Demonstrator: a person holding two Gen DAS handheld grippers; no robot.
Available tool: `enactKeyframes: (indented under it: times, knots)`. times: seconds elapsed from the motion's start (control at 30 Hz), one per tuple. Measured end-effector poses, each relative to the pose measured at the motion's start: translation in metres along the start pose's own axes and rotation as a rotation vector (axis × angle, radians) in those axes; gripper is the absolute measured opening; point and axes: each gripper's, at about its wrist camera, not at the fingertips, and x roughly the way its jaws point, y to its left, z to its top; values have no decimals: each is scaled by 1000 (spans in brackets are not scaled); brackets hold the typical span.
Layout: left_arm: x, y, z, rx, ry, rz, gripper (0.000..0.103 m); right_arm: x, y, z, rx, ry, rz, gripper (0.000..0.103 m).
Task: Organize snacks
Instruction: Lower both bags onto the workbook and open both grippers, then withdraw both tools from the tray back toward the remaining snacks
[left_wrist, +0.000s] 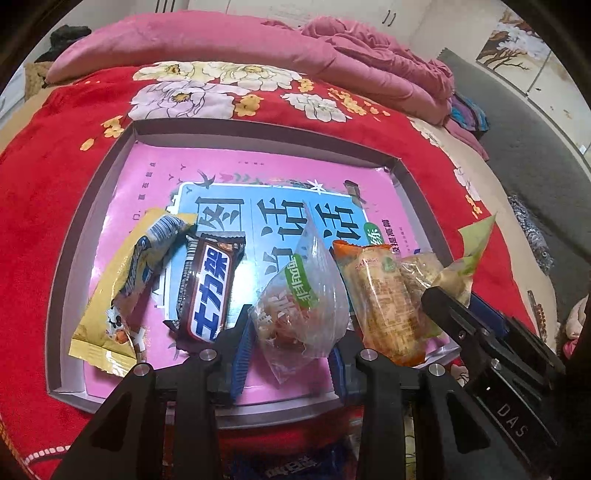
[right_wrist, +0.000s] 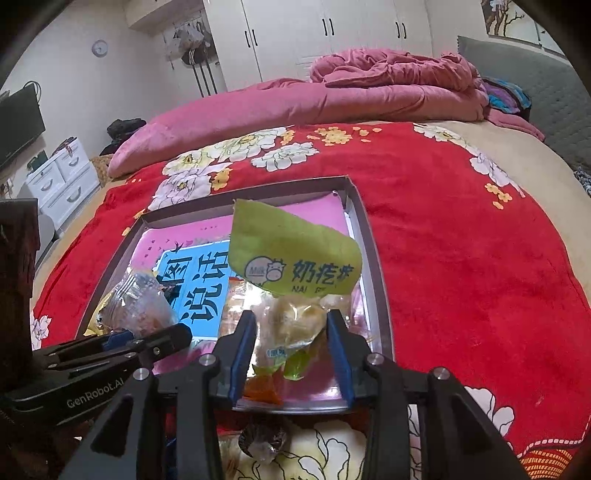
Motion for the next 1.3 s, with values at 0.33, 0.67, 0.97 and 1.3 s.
enactKeyframes:
  times: [0.33, 0.67, 0.97, 1.3]
  knots:
    - [-7, 0, 1, 13, -22, 2, 50, -4, -1, 1, 3, -21, -14, 46]
    - [-19, 1, 2, 25, -62, 16, 59, -9, -4, 3, 16, -45, -14, 53]
    - [-43, 8, 5, 3, -155, -1, 73, -22, -6, 4, 38, -86, 5, 58]
    - [-85, 24, 5, -88, -275, -2, 76, -40, -7, 5, 59, -146, 46, 70]
